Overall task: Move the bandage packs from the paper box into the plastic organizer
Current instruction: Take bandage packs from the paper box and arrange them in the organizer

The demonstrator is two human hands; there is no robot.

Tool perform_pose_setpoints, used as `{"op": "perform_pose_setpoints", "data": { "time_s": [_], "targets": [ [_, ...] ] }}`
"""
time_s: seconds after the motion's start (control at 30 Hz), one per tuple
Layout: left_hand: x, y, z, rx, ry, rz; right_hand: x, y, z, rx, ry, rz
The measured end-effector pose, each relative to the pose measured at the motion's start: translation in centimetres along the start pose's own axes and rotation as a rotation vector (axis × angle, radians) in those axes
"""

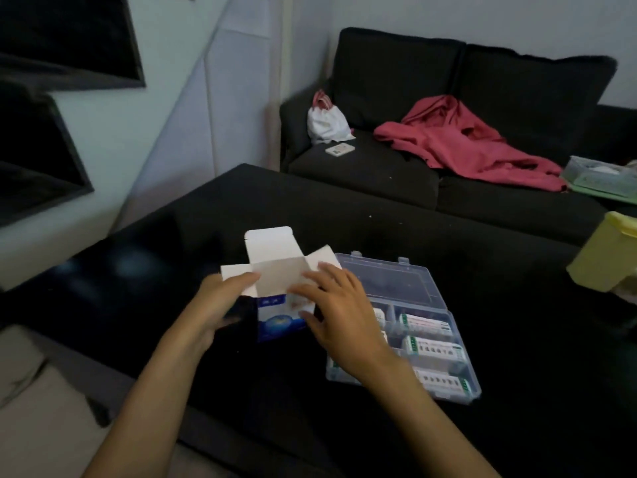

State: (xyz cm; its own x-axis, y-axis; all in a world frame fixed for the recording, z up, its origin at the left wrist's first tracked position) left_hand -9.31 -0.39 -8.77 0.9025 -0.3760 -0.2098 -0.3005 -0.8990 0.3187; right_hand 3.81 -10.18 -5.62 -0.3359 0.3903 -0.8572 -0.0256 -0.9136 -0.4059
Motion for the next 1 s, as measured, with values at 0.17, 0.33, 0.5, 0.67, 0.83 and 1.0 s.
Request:
{"op": "perform_pose_setpoints", "data": {
  "time_s": [0.17,0.33,0.5,0.67,0.83,1.0],
  "targets": [
    [-0.3,1.6,-2.7,0.314,0.081,0.043,-2.0,1.1,0.0,-0.104,0.009,-0.388],
    [1.6,2.3,-1.2,0.1,0.175,0.299,-1.9,2.3,0.3,-0.161,0.018,-0.491],
    [0.9,2.1,-2.6,0.224,0.115,0.097,-2.4,2.2,0.2,-0.183,-0.001,-0.484],
    [-0.3,1.3,-2.3,0.209,0.115,-0.066,-3.7,2.1,0.8,-0.125,0.003,-0.512],
    [0.0,1.1,-1.7,0.158,0.054,-0.037,-4.3,2.1,0.5,-0.083,-0.034,-0.518],
    [1.1,1.3,-2.5,0.207,0.005,0.066,-4.6,1.5,0.8,-0.047,-0.059,-0.414]
  ]
}}
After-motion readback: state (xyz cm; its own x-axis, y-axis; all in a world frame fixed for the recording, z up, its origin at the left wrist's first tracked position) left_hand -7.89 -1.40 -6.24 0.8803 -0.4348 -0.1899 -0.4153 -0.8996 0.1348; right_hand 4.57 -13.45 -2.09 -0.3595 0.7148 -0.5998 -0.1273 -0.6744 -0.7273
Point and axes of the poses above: each hand's wrist, its own y-axis away from the middle knuckle, its own x-axis out of the palm, z = x × y, the point moved 7 cm from there along -y, towards the middle knuckle, and after that the axes turned 7 degrees about -y, right-handed, at the moved point
